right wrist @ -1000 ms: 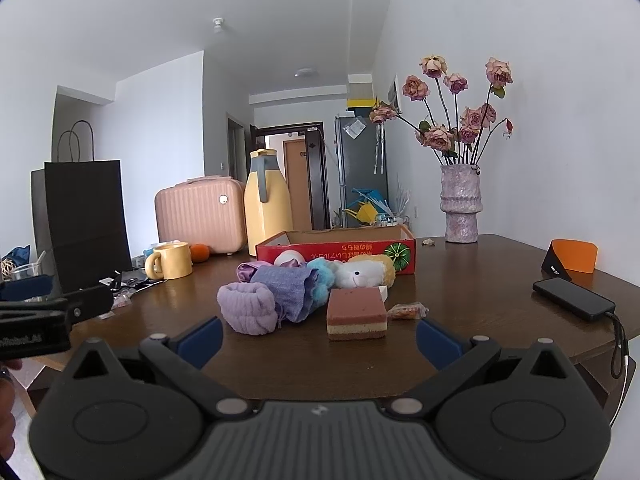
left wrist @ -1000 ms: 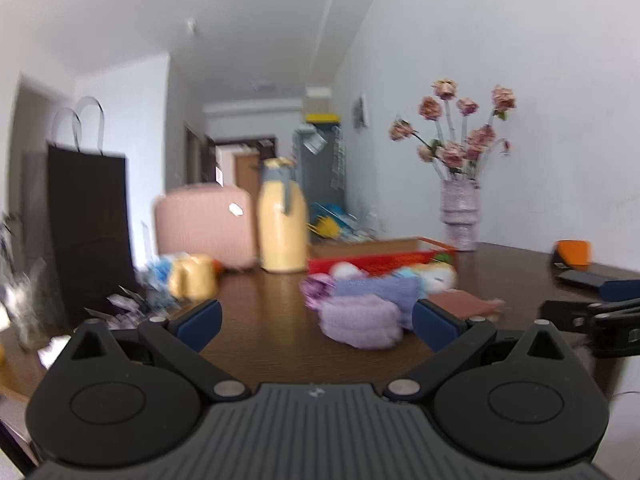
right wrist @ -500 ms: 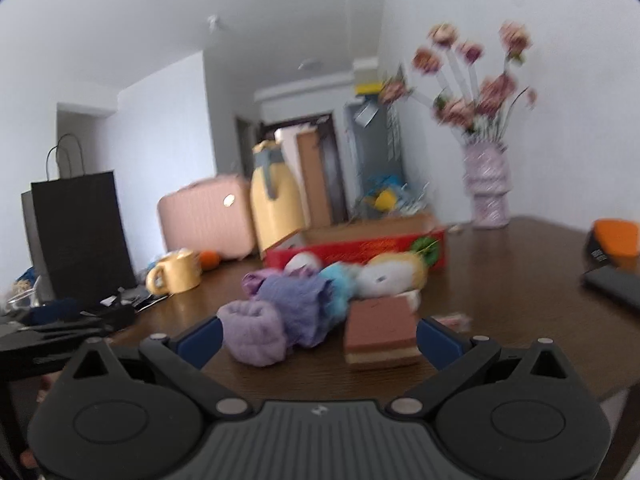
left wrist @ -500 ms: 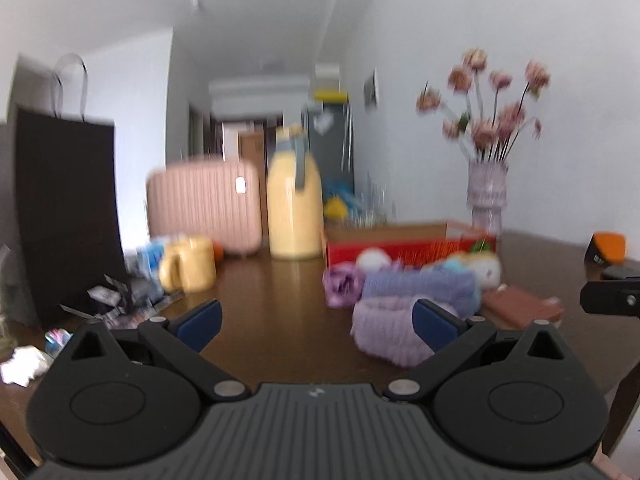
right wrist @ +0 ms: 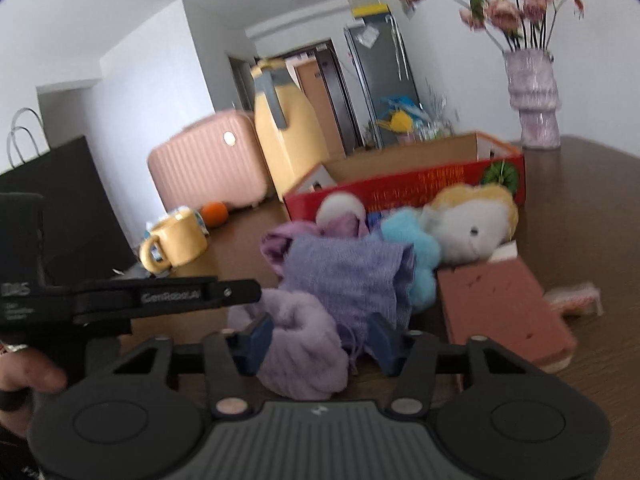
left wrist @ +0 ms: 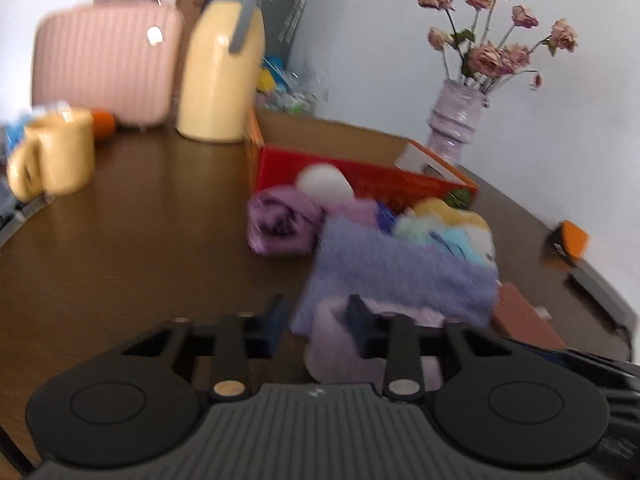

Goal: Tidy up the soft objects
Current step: 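Reach both grippers to the lilac fluffy headband and close on it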

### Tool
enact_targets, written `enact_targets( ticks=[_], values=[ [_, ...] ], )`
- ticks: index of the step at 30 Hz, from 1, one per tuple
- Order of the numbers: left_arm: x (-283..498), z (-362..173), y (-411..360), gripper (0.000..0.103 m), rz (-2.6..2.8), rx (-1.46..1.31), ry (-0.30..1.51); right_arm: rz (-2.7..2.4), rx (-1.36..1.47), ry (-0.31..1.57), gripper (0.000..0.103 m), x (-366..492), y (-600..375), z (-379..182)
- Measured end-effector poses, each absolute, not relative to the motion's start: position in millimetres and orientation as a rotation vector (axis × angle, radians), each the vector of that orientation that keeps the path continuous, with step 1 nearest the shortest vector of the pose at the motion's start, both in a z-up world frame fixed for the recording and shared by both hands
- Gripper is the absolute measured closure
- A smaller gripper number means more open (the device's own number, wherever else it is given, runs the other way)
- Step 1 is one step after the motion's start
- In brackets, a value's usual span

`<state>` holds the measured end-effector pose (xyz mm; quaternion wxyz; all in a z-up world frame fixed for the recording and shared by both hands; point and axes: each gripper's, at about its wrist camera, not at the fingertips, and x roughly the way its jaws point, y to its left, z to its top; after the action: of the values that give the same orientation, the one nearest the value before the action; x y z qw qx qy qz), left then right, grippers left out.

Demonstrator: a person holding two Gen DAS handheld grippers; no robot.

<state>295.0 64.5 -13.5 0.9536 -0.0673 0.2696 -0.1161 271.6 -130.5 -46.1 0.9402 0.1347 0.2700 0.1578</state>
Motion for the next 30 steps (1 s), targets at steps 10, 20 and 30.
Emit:
enact_targets(
  ticks=[10,20,30],
  values=[
    [222,-38,62,0.085,-0.334,-0.244,0.586,0.442,0.156,0.576,0.089,233,-146,-48],
    [160,-22,61,0.026,-0.388,-0.229,0.496,0.476,0.258,0.471,0.06,205,-171,-35],
    [195,-44,49,0.041,-0.255,-0.268,0.618,0.409,0.172,0.57,0.068,237,-143,-67]
  ],
)
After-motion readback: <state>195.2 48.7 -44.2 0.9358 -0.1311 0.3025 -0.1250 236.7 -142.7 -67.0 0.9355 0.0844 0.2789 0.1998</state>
